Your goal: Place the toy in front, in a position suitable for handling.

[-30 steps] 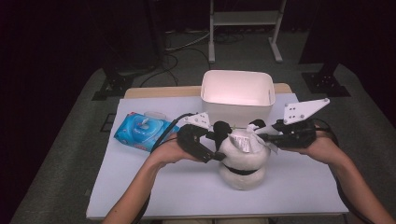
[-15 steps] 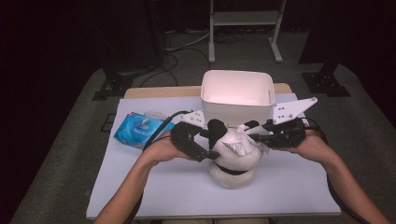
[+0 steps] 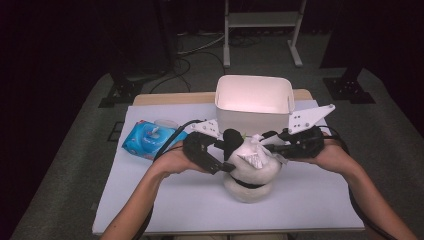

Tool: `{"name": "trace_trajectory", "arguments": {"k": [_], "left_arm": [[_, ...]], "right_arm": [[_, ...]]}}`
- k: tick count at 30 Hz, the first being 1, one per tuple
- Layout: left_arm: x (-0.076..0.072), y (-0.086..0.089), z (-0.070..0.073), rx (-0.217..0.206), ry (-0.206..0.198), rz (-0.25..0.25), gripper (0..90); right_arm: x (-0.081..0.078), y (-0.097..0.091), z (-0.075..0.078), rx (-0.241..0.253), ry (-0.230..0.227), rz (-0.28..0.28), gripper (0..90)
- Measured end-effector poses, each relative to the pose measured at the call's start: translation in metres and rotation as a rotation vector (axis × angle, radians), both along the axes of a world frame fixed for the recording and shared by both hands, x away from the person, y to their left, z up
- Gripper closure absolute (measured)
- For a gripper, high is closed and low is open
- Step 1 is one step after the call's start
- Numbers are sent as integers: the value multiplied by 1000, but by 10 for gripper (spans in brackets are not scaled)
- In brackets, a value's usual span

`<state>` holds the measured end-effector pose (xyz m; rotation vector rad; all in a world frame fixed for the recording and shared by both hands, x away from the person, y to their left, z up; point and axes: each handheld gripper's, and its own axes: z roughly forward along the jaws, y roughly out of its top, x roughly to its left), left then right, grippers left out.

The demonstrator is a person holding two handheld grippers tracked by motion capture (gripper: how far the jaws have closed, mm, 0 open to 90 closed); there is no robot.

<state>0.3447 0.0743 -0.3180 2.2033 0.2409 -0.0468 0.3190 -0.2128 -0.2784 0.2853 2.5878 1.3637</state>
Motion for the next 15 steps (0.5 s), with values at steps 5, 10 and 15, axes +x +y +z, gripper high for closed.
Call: {"name": "trace_trajectory", "arguments": {"k": [5,10,15], "left_arm": [[0,-3,-5,14,-2,-12,213],[1,-5,-12,17,10,-15,184],[1,-16,-22,-3,23,-39,101]], "right_arm": [[-2,-5,0,-25,-10,-13,785],[-3,-8,0,-30,-6,-15,785],[-4,-9,-2,-20,-3,-10,785]]}}
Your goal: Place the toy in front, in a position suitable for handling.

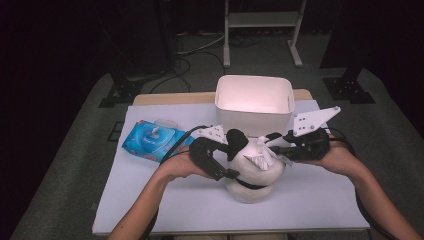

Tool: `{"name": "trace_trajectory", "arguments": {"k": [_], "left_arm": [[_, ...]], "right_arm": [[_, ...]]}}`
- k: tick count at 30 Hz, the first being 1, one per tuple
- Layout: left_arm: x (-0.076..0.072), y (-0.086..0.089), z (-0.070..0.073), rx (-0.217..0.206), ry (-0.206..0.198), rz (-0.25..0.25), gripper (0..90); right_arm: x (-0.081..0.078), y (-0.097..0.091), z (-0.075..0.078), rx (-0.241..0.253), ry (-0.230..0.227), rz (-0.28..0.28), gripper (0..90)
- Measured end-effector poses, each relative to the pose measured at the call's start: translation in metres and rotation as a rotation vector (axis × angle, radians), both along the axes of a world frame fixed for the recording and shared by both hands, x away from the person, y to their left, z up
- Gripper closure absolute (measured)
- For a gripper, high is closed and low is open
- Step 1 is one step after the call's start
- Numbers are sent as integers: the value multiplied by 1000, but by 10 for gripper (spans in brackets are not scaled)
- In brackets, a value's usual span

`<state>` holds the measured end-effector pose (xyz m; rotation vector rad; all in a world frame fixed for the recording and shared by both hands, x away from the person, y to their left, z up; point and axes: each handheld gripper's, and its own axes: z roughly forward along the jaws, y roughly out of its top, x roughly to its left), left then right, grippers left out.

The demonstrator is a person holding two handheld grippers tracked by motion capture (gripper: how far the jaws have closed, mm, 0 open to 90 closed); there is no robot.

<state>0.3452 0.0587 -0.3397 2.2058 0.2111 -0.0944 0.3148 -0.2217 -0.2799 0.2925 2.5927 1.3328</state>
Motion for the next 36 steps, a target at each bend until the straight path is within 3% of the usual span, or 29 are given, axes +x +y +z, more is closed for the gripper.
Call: {"name": "trace_trajectory", "arguments": {"k": [5,9,15,19,22,30,36], "left_arm": [[-2,-9,-1,-10,-3,-14,114],[-2,-4,1,-25,-6,-29,247],[-5,0,0,-48,-18,-43,313],[-5,0,1,-49,-28,-61,327],[-6,0,2,-55,-25,-63,332],[-9,13,9,-29,-39,-111,336],[-12,14,9,-29,-43,-122,335]], "right_arm": [[-1,4,1,-3,-8,4,785],[-1,9,6,-2,-19,14,784],[-4,6,9,-19,-32,19,784],[-6,-6,9,-41,-39,-7,784],[-7,-16,7,-31,-30,-26,782],[-9,-34,-2,-35,-20,-73,780],[-5,-33,-7,-27,-13,-81,780]]}}
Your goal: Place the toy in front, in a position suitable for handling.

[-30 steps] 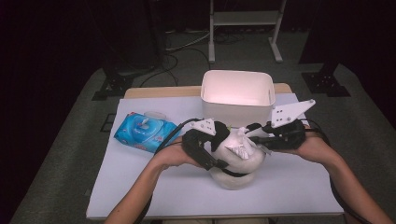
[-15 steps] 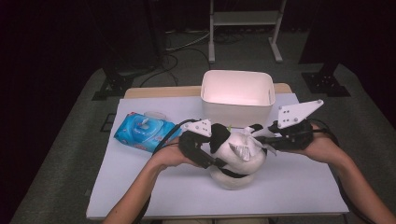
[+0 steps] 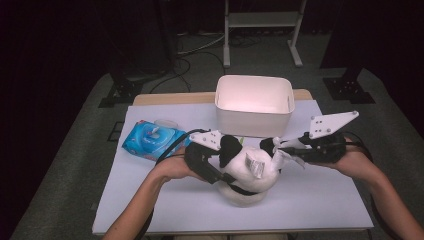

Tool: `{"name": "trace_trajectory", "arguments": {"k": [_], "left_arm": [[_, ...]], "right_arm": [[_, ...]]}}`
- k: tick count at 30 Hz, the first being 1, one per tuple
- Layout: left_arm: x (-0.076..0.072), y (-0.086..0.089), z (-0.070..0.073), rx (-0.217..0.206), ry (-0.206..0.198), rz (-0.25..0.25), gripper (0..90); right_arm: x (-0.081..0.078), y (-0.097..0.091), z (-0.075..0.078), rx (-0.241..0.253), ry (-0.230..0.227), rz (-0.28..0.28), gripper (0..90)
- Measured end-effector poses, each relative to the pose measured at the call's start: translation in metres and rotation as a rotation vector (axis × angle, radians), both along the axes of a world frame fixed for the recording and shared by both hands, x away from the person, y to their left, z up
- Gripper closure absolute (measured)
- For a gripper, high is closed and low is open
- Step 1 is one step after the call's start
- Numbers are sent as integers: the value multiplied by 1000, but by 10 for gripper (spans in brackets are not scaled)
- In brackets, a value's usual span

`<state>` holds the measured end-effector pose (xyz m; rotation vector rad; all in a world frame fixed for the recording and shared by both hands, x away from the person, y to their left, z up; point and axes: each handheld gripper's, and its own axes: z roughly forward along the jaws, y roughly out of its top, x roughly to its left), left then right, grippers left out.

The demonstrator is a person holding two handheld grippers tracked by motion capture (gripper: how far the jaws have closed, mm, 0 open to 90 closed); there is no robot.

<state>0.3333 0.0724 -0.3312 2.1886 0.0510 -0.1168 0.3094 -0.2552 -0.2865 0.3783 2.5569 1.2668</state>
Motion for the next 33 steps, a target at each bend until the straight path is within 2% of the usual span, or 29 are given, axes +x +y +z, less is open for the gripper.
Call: {"name": "trace_trajectory", "arguments": {"k": [3,7,10,12,14,19,21,25,28,33], "left_arm": [[0,-1,-1,-6,-4,4,334],[-1,-4,0,12,-17,18,331],[-2,-8,1,8,-16,20,329],[-3,-14,3,19,-30,13,328],[-3,-14,4,23,-30,13,329],[-3,-9,8,21,-24,22,333],[-1,-3,11,8,-21,30,337],[-1,-1,13,17,-22,39,340],[-1,-5,13,16,-22,33,341],[-3,-15,17,37,-39,17,341]], "right_arm": [[1,3,1,1,-4,3,781],[1,12,9,12,-8,29,781],[-1,21,12,5,-16,58,781],[-2,29,12,-17,-19,77,780],[-3,32,12,-16,-16,83,780],[-3,26,13,-6,-9,81,780],[-3,16,8,-7,5,66,780],[-4,10,0,1,28,52,780],[-6,13,-1,26,30,71,780],[-6,26,7,26,13,99,780]]}}
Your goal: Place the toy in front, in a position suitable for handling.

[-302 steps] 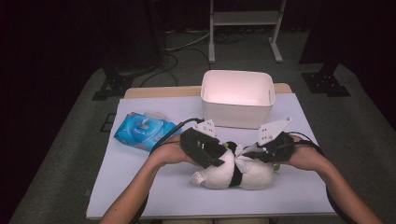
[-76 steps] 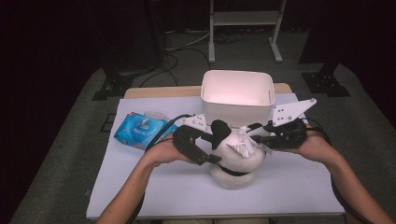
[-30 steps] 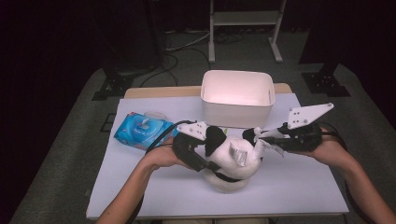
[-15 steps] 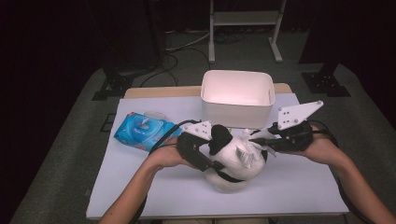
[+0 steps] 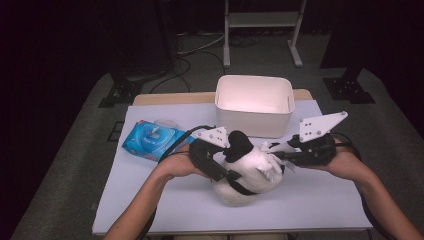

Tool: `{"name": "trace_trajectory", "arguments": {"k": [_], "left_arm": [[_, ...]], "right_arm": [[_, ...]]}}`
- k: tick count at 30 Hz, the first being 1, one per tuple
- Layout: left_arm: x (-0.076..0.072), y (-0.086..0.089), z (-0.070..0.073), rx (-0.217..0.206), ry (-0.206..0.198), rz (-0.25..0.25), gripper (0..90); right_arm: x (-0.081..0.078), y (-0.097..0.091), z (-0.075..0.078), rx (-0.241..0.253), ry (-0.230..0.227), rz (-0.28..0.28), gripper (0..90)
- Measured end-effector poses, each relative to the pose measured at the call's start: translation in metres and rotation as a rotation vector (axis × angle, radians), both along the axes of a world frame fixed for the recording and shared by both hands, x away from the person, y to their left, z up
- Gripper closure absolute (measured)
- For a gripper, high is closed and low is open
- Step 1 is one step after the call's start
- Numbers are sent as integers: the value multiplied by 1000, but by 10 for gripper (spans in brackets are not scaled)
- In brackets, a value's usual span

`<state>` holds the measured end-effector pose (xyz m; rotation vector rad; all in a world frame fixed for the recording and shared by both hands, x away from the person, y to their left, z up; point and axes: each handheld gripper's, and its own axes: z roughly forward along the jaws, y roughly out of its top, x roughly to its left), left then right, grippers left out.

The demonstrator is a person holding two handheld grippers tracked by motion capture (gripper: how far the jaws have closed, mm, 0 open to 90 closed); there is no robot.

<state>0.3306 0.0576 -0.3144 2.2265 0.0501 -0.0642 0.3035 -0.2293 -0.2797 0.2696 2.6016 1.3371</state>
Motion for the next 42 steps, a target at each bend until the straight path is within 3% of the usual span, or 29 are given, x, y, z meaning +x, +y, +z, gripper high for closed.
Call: {"name": "trace_trajectory", "arguments": {"k": [7,18,29,36,42], "left_arm": [[1,-2,2,12,-6,5,345],[2,4,6,19,-6,21,346],[1,-14,7,56,-29,-10,346],[4,-6,11,53,-19,25,351],[4,-13,15,89,-40,25,352]], "right_arm": [[0,11,11,18,-19,21,781],[0,2,2,-6,-3,5,780],[1,11,10,-2,-27,17,780],[1,0,2,-7,-9,-8,780],[2,1,2,6,-14,-8,780]]}}
